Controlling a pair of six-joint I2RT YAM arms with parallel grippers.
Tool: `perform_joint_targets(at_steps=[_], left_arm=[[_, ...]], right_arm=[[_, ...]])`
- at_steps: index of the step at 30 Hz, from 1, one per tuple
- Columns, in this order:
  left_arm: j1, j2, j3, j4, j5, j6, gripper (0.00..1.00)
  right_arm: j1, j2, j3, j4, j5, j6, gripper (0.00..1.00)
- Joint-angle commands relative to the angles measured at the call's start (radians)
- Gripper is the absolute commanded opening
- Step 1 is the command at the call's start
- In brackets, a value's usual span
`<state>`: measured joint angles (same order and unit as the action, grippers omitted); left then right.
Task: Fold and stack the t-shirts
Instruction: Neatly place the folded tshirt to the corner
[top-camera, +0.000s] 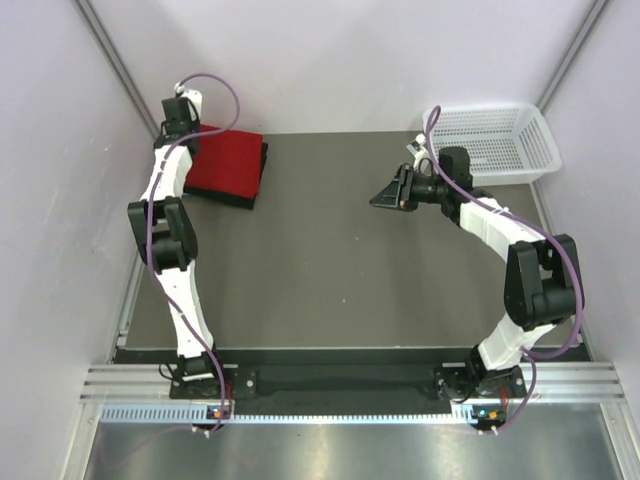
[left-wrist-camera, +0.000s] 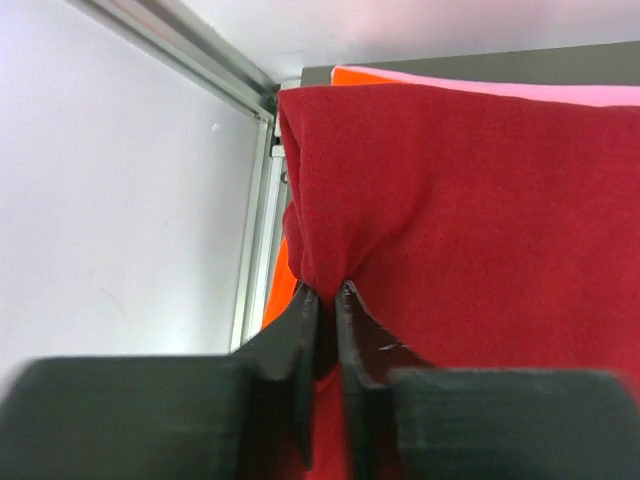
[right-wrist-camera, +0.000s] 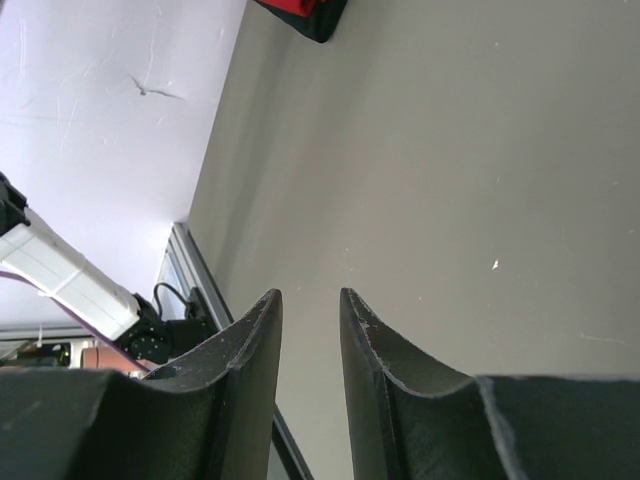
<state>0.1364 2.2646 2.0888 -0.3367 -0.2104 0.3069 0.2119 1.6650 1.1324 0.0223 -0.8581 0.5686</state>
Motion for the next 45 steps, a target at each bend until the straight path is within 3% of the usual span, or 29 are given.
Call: perform_joint_targets(at_steps=[1,5,6,7,11,12,13,14,15,16,18,19,20,26,28,35,40,45], left_arm=[[0.009,0.012,0.033,0.143,-0.05,-0.057,0.19],[-0.004,-0.022,0.042,0.107,-0.131,-0.158,0.5],[-0.018,-0.052,0.04,0.093,-0.148,-0.176,0.71],[-0.027,-0.069,0.04,0.078,-0.167,-0.205,0.76],[-0.089,-0.171,0.033,-0.005,-0.248,-0.297,0.77],[-0.109,-0.215,0.027,-0.06,-0.174,-0.311,0.77],[-0.118,-0.24,0.017,-0.091,-0.115,-0.389,0.91],[-0.124,-0.264,0.005,-0.119,-0.066,-0.434,0.93],[-0.133,-0.317,-0.037,-0.164,0.11,-0.469,0.93],[-0.133,-0.347,-0.071,-0.176,0.197,-0.518,0.98],[-0.185,-0.452,-0.216,-0.17,0.381,-0.574,0.99],[-0.204,-0.494,-0.273,-0.148,0.411,-0.618,0.99],[-0.224,-0.576,-0.396,-0.125,0.455,-0.63,0.99],[-0.42,-0.828,-0.735,0.011,0.624,-0.699,0.99],[-0.474,-0.965,-0.927,0.112,0.705,-0.752,0.99],[-0.482,-1.171,-1.136,0.182,0.669,-0.811,0.99],[-0.48,-1.235,-1.161,0.202,0.675,-0.813,0.99],[-0.48,-1.254,-1.159,0.211,0.683,-0.824,0.99]], right_arm=[[-0.016,-0.013,0.003,0.039,0.002,-0.021,0.31],[-0.016,-0.013,0.006,0.028,0.01,-0.026,0.31],[-0.014,-0.014,0.01,0.009,0.016,-0.032,0.32],[-0.014,-0.022,0.018,-0.001,0.028,-0.039,0.33],[-0.016,-0.063,0.035,-0.062,0.06,-0.052,0.37],[-0.014,-0.077,0.033,-0.074,0.067,-0.046,0.39],[-0.013,-0.103,0.03,-0.082,0.073,-0.041,0.44],[-0.014,-0.119,0.027,-0.091,0.086,-0.036,0.46],[-0.011,-0.132,0.024,-0.111,0.096,-0.035,0.49],[-0.008,-0.172,0.012,-0.123,0.106,-0.03,0.62],[-0.003,-0.217,-0.003,-0.169,0.157,-0.039,0.8],[-0.002,-0.261,-0.022,-0.186,0.174,-0.045,0.99],[0.0,-0.284,-0.031,-0.206,0.203,-0.05,1.0],[0.014,-0.482,-0.079,-0.376,0.284,-0.104,1.0],[0.014,-0.584,-0.088,-0.454,0.327,-0.118,1.0],[0.014,-0.764,-0.177,-0.46,0.453,-0.093,1.0],[0.015,-0.908,-0.322,-0.339,0.515,0.014,0.99],[0.014,-0.915,-0.332,-0.314,0.51,0.024,1.0]])
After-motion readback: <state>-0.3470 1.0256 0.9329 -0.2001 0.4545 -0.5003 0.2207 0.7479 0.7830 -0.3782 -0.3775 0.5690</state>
